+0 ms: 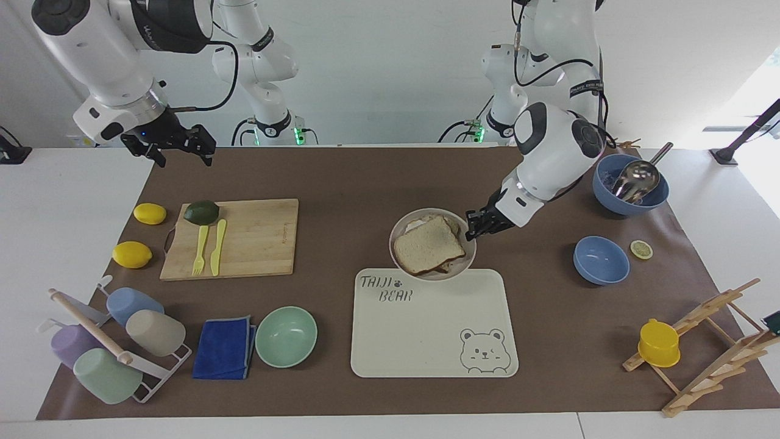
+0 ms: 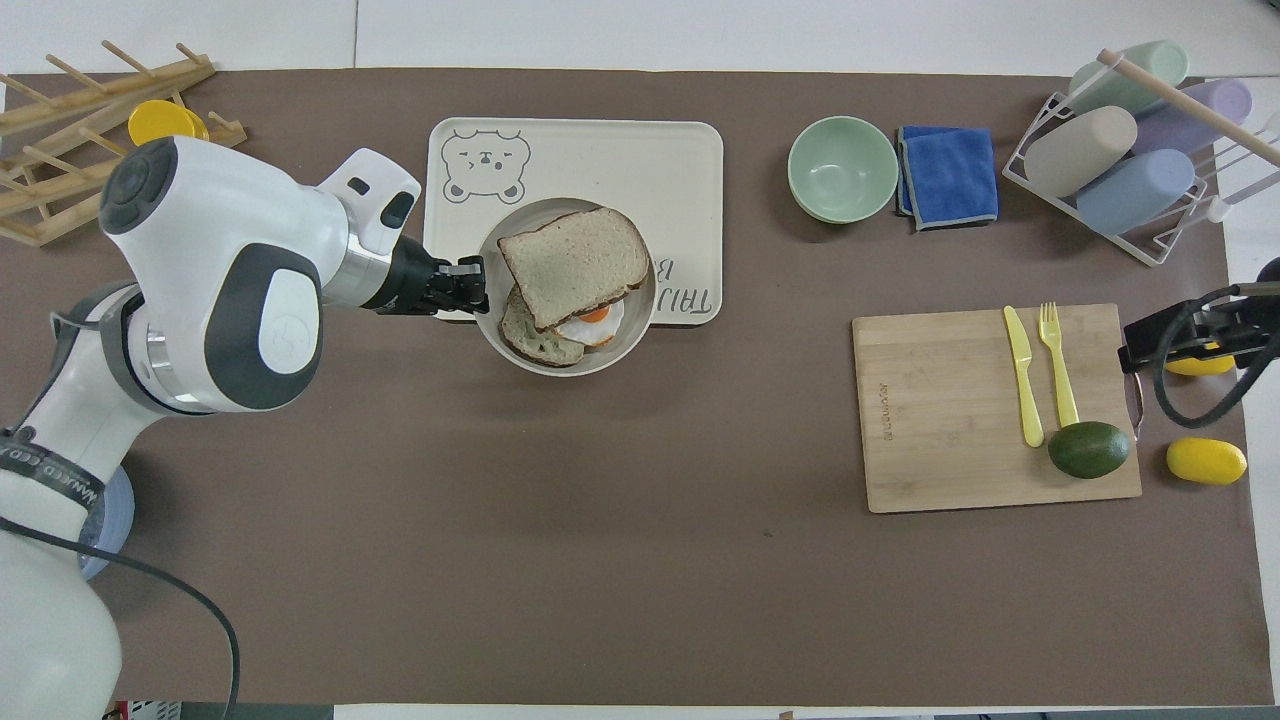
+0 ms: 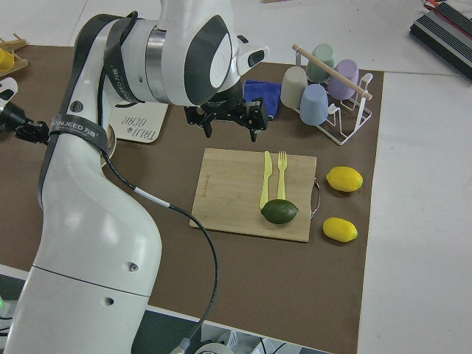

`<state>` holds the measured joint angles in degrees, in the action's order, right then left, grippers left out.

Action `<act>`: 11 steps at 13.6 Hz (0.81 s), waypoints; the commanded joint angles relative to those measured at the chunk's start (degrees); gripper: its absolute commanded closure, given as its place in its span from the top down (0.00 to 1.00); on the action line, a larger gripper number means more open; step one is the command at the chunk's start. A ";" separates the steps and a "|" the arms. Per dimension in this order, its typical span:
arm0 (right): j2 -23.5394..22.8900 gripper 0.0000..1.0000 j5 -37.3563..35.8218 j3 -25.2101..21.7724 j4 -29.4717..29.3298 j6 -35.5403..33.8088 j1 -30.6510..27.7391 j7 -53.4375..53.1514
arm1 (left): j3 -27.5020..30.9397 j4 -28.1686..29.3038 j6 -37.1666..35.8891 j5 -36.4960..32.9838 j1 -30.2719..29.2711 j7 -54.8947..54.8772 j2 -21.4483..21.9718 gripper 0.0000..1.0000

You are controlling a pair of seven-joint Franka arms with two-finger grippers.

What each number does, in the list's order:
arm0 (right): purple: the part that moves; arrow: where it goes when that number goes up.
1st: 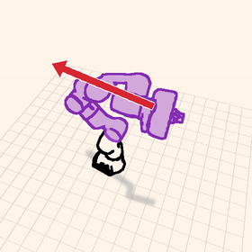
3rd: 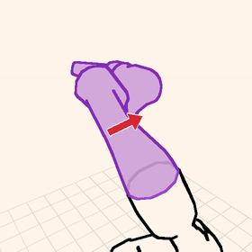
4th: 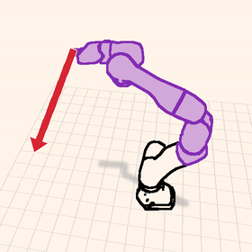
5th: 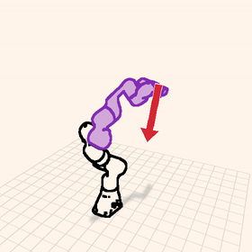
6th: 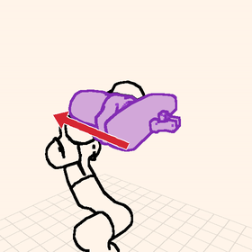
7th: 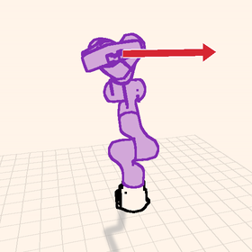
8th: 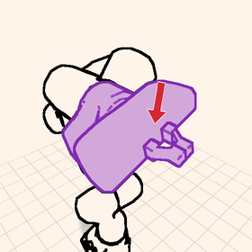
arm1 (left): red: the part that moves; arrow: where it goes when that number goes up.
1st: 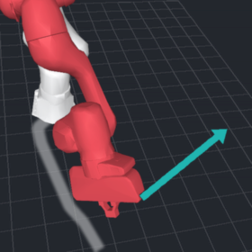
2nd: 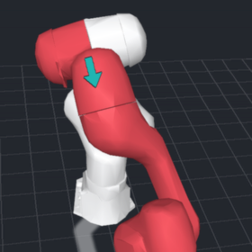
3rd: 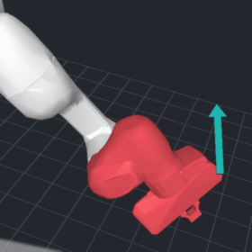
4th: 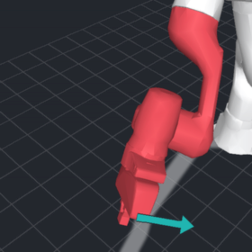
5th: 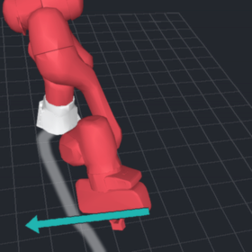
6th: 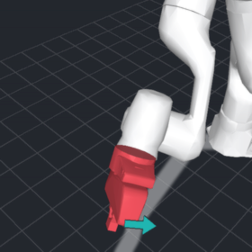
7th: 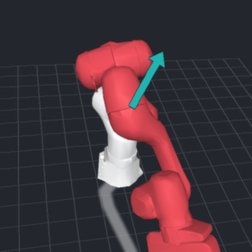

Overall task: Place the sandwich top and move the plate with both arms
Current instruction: 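Lift the plate with the left gripper and set it on the bear tray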

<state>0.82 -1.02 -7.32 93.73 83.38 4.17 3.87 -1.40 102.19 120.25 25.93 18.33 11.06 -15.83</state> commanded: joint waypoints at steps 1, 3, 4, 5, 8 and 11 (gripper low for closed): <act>0.85 1.00 1.63 -0.24 0.57 -0.41 -0.13 0.09 | -0.01 -18.11 -3.44 -0.53 -2.40 0.19 -15.32 0.00; 0.85 1.00 1.63 -0.24 0.57 -0.41 -0.13 0.09 | -0.09 -20.89 -1.28 -1.41 -2.51 0.11 -19.31 0.00; 0.85 1.00 1.63 -0.24 0.57 -0.41 -0.13 0.09 | -0.09 -20.54 1.88 -1.84 -2.42 0.11 -19.41 0.00; 0.85 1.00 1.63 -0.24 0.57 -0.41 -0.13 0.09 | -0.09 -18.89 3.57 -2.46 -2.33 0.02 -19.33 0.00; 0.85 1.00 1.63 -0.32 0.57 -0.41 -0.13 0.09 | -0.09 -17.38 4.20 -3.08 -2.15 -0.16 -19.06 0.00; 0.85 1.00 1.63 -0.24 0.57 -0.41 -0.13 0.09 | -0.09 -17.20 3.85 -3.08 -2.15 -0.16 -18.97 0.00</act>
<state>0.82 -1.02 -7.32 93.73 83.38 4.17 3.87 -1.49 84.25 123.88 23.56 16.12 10.97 -35.84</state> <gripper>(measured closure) 0.000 0.956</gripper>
